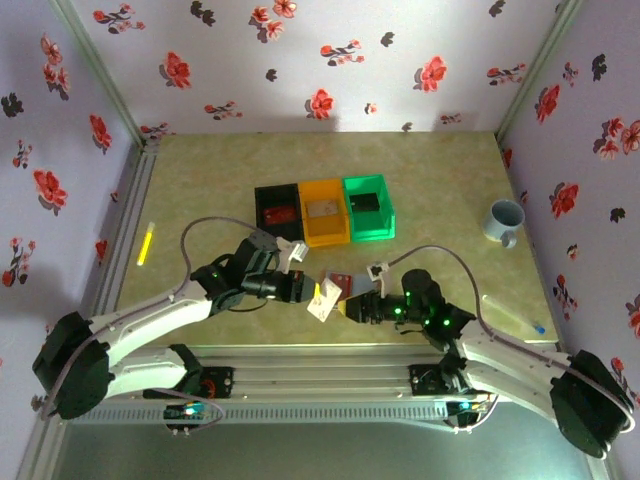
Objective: Take the credit cards out of the card holder
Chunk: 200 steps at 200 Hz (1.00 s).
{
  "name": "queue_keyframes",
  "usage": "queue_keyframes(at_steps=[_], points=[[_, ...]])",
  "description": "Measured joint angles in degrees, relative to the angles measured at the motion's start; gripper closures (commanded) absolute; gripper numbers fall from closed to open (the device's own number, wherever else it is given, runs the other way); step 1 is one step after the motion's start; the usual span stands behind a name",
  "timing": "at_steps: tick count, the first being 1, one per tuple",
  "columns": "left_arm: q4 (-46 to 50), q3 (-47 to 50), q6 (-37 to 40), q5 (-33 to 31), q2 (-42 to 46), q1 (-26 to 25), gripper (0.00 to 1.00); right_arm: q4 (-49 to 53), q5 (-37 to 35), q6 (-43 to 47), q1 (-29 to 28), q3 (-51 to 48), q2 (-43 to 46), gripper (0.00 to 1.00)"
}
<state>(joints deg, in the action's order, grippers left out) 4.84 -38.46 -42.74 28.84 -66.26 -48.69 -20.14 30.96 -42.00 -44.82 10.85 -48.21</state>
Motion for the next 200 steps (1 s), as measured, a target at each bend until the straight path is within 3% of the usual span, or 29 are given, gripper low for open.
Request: queue_keyframes(at_steps=[120, 200], points=[[-7.6, 1.7, -4.2, 0.4, 0.0, -2.0, 1.00, -10.2, -5.5, -1.8, -4.7, -2.3, -0.7, 0.54], [-11.8, 2.6, -6.7, 0.4, 1.3, -2.8, 1.00, -13.8, -7.1, -2.2, -5.9, -3.4, 1.3, 0.68]])
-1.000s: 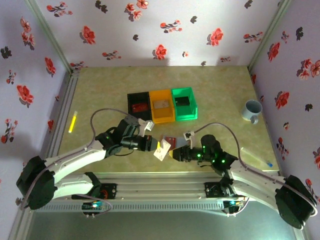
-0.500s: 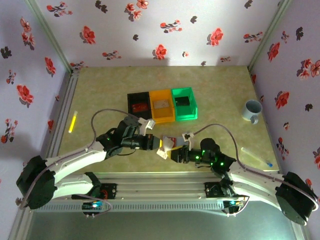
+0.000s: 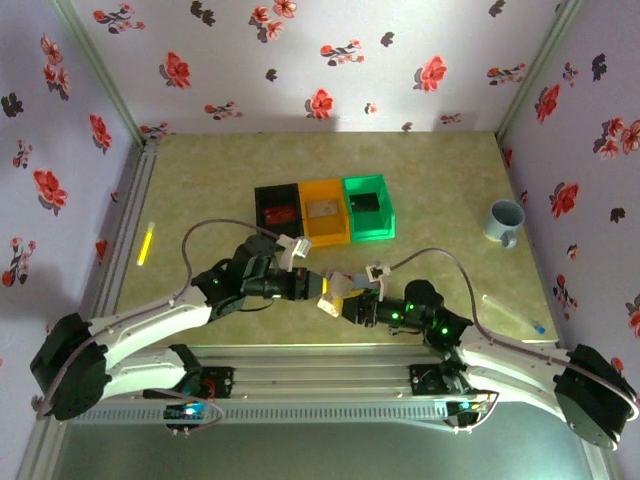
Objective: Take the credit cards out of the card holder
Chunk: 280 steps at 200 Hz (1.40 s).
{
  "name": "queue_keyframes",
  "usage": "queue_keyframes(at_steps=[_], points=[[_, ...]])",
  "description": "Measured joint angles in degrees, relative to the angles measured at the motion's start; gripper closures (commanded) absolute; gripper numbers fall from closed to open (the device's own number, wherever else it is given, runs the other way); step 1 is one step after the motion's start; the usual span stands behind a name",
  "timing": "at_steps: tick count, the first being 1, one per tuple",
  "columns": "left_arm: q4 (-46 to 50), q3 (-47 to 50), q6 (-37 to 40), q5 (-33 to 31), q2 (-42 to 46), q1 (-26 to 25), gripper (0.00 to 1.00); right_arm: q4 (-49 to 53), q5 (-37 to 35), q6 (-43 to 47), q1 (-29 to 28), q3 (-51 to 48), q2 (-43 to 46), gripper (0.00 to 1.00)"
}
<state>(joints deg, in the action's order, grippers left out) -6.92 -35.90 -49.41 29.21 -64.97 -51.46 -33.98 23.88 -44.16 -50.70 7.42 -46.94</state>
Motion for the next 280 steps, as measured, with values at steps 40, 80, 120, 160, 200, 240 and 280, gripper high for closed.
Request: queue_keyframes(at_steps=[40, 80, 120, 160, 200, 240, 280], points=[[-2.3, 0.8, -1.0, 0.0, 0.2, 0.0, 1.00, -0.3, -1.5, 0.0, -0.1, -1.3, 4.3, 0.78], [-4.2, 1.5, -1.6, 0.0, 0.2, -0.3, 1.00, -0.1, -2.1, 0.0, -0.1, -1.9, 8.4, 0.88], [-5.6, 1.5, -1.5, 0.0, 0.2, -0.4, 0.91, 0.2, -2.9, -0.2, -0.1, -2.2, 9.9, 0.97], [-3.4, 1.5, -0.9, -0.1, 1.0, -0.5, 0.82, 2.1, -2.7, -0.2, -0.3, -2.3, 11.3, 1.00], [6.8, 0.3, 2.5, -0.7, 5.9, 1.7, 0.56, 7.0, -2.4, 2.3, -0.3, -2.2, 15.1, 1.00], [21.3, -7.6, 8.9, -0.4, 8.6, 3.5, 0.37, 13.9, 2.6, 6.6, -0.3, 0.1, 14.6, 1.00], [32.7, -14.8, 15.4, 2.3, 5.8, 3.5, 0.35, 13.3, 8.8, 7.8, -0.3, 2.3, 6.1, 1.00]])
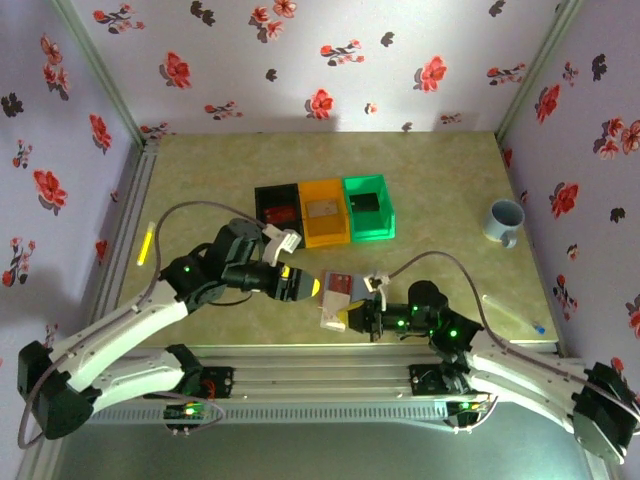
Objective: Take the credit cards out of the card holder
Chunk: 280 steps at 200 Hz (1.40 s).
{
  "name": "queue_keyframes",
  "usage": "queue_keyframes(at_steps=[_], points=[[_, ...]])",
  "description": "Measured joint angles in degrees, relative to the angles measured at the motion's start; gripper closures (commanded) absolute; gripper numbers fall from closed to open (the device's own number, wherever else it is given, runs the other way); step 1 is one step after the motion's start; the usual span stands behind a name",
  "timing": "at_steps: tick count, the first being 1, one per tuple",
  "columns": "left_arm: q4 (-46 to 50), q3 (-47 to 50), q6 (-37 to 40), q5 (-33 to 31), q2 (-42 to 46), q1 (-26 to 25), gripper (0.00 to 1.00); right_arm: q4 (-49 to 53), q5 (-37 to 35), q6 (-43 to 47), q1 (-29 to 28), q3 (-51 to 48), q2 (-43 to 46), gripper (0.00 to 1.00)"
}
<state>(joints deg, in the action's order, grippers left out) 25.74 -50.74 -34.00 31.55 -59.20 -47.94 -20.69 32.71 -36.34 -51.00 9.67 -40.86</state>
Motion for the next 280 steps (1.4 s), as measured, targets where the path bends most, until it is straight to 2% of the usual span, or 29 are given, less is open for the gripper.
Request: queue_keyframes(at_steps=[30, 56, 130, 150, 182, 280], points=[[6.6, -2.4, 4.3, 2.6, -4.1, 0.0, 0.34, -1.7, 4.0, 0.0, 0.0, 1.0, -5.3, 1.00], [10.1, -3.6, 7.2, 4.8, -7.1, 0.0, 0.34, -2.8, 6.8, 0.0, 0.0, 2.1, -6.4, 1.00], [12.2, -4.4, 11.3, 9.7, -13.1, -0.3, 0.41, -5.7, 11.0, -0.2, -0.7, 3.0, -8.0, 1.00], [11.4, -4.4, 11.5, 11.0, -13.3, -0.8, 0.45, -6.1, 11.3, -0.2, -1.0, 3.0, -9.0, 1.00], [9.5, -4.3, 11.4, 13.0, -13.3, -1.0, 0.59, -6.5, 12.0, -0.2, -1.2, 3.2, -9.6, 1.00], [4.7, -1.3, 10.4, 16.8, -13.3, -1.9, 0.83, -6.9, 12.7, -0.2, -1.6, 3.7, -9.8, 1.00]])
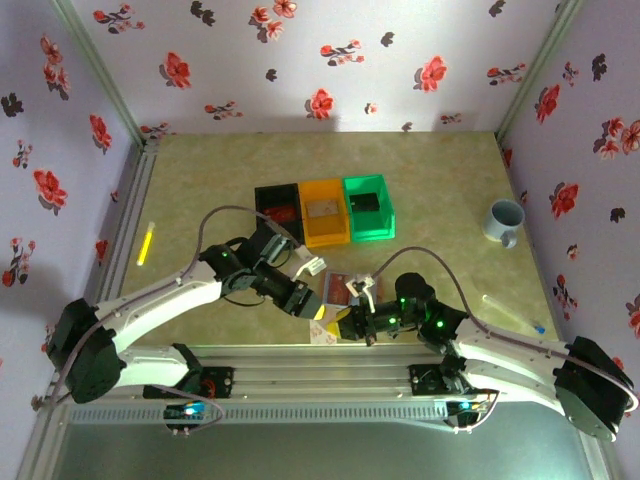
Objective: Take the credit cards out of the card holder
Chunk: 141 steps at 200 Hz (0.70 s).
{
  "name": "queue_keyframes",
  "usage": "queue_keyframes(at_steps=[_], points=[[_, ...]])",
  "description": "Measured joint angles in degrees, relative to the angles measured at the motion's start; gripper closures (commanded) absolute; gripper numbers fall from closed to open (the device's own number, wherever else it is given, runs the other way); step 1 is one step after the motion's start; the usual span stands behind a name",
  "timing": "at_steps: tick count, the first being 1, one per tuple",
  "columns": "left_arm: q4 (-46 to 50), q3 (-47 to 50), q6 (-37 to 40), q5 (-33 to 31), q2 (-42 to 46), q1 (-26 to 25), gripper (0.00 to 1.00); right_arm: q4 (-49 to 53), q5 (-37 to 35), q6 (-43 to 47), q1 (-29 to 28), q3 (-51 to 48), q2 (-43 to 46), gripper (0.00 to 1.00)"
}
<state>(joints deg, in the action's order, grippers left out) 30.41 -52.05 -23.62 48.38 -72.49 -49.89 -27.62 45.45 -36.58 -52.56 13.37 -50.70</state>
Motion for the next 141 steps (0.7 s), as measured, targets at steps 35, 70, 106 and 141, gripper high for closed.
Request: queue_keyframes(at_steps=[35, 70, 106, 141], points=[[-0.2, 0.0, 0.3, 0.7, 0.0, 0.0, 0.98, 0.9, -0.3, 0.0, 0.0, 0.1, 0.1, 0.92], [-0.9, 0.1, 0.4, 0.8, 0.0, -0.1, 1.00, 4.5, -2.8, 0.7, -0.3, 0.2, 2.9, 0.66], [-0.9, 0.8, -0.1, -1.2, 1.0, 0.0, 1.00, 10.1, -8.2, 3.3, -0.3, 0.6, 10.2, 0.43], [-6.3, 4.3, -5.3, -6.9, 6.9, 1.0, 1.00, 15.2, -16.9, 3.8, -0.3, 0.3, 20.0, 0.34]])
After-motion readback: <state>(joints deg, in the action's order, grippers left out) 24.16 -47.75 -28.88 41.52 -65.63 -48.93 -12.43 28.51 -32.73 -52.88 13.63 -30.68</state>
